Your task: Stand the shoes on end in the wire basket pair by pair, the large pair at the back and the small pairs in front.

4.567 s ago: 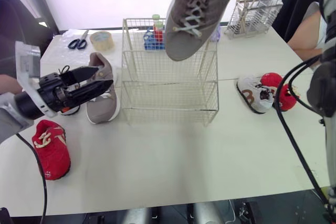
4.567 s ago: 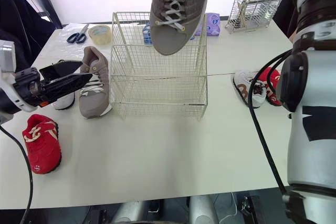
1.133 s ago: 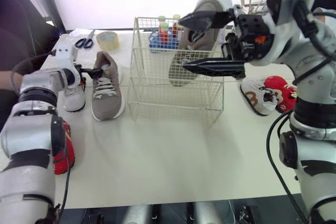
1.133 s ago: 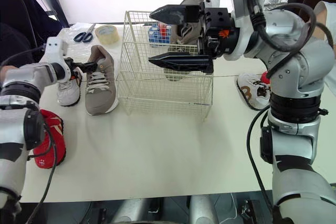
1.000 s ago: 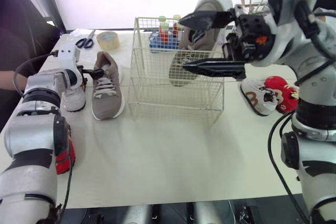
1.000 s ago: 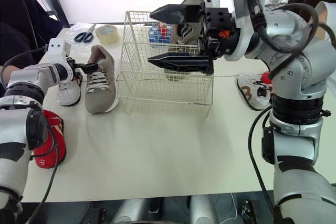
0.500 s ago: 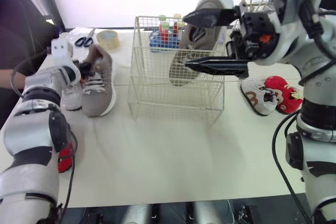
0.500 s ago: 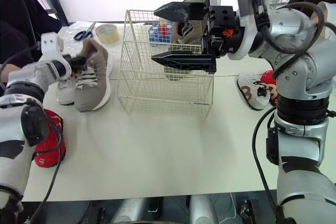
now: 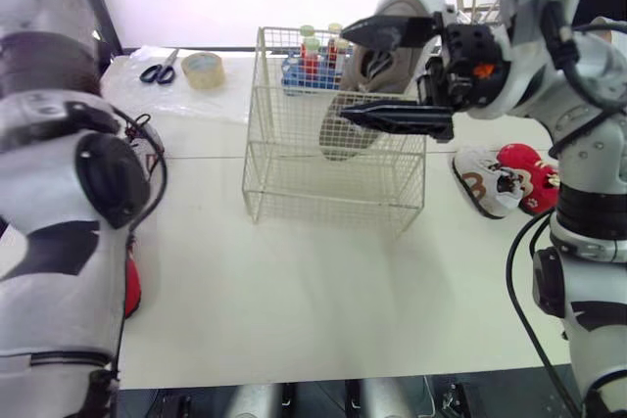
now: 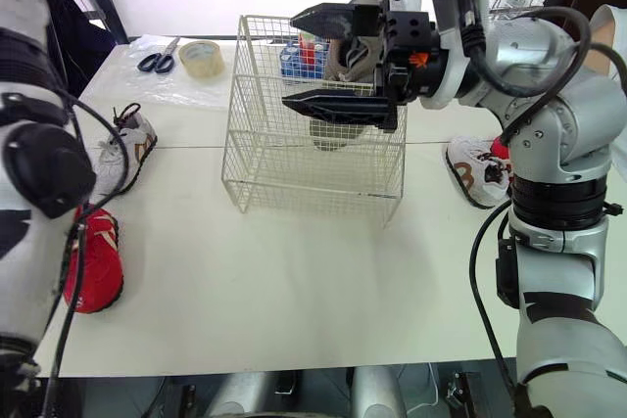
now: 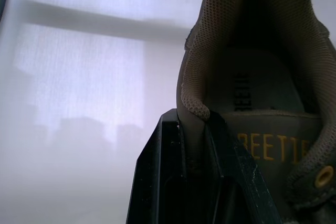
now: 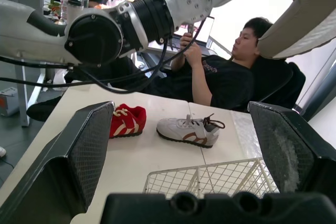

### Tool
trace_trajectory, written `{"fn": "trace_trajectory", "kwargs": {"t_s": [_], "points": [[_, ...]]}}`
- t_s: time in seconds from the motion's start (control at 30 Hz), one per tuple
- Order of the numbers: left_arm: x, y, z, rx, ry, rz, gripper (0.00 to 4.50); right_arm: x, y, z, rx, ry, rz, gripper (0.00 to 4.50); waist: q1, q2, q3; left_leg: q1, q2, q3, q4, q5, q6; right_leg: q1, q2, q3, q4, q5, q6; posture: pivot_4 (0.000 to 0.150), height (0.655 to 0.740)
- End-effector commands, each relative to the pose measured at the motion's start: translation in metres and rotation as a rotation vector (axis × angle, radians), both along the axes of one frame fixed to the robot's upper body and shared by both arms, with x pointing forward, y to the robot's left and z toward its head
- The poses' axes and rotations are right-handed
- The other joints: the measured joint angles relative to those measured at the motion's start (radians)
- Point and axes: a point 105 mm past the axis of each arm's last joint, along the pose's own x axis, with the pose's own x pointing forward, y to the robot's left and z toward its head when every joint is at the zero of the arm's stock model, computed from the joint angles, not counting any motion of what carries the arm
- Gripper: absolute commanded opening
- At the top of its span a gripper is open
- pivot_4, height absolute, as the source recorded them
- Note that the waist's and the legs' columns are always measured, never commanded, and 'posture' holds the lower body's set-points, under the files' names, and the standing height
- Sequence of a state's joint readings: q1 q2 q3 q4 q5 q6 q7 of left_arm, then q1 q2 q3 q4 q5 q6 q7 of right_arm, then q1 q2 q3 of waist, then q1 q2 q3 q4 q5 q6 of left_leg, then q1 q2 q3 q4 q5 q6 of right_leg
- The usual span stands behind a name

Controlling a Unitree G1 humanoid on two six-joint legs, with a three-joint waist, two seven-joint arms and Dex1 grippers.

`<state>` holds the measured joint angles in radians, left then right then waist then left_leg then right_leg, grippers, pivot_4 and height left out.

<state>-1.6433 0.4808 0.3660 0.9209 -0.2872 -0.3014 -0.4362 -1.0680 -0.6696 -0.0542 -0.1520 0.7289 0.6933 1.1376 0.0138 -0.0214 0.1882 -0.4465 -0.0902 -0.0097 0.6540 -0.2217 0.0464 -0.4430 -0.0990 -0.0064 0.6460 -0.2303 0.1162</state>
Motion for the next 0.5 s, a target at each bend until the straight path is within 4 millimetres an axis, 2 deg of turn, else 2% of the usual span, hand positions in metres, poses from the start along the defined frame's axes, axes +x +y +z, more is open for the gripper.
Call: {"fn": "trace_trajectory", "kwargs": {"t_s": [0.03,0.23,0.33,0.5], "points": [[-0.021,-0.022,0.009,-0.020,-0.176,-0.014,0.02,-0.008,-0.002,0.012,0.025,-0.061,-0.010,4.50,-0.001,0.000,0.000,0.000,0.000,0.000,0.001,0.000,0.000,0.000,0.000,0.000,0.000,0.000,0.000,0.150,0.7400],[-0.010,-0.071,-0.021,-0.019,-0.210,-0.089,0.02,-0.011,-0.004,0.011,0.027,-0.061,-0.050,4.50,-0.003,0.000,0.000,0.000,0.001,0.001,0.004,-0.001,0.001,0.000,0.000,0.000,0.001,0.000,0.000,0.150,0.7400],[-0.006,-0.083,-0.028,-0.039,-0.207,-0.130,0.02,-0.013,-0.005,0.011,0.026,-0.060,-0.068,4.50,-0.003,0.000,0.000,-0.001,0.001,0.001,0.005,-0.001,0.001,0.000,0.000,0.000,0.001,0.000,0.000,0.150,0.7400],[0.004,-0.100,-0.057,-0.027,-0.195,-0.120,0.02,-0.018,-0.008,0.011,0.029,-0.061,-0.102,4.50,-0.001,0.000,0.000,-0.001,0.001,0.002,0.005,-0.001,0.002,0.000,0.000,0.000,0.001,0.000,0.000,0.150,0.7400]]}}
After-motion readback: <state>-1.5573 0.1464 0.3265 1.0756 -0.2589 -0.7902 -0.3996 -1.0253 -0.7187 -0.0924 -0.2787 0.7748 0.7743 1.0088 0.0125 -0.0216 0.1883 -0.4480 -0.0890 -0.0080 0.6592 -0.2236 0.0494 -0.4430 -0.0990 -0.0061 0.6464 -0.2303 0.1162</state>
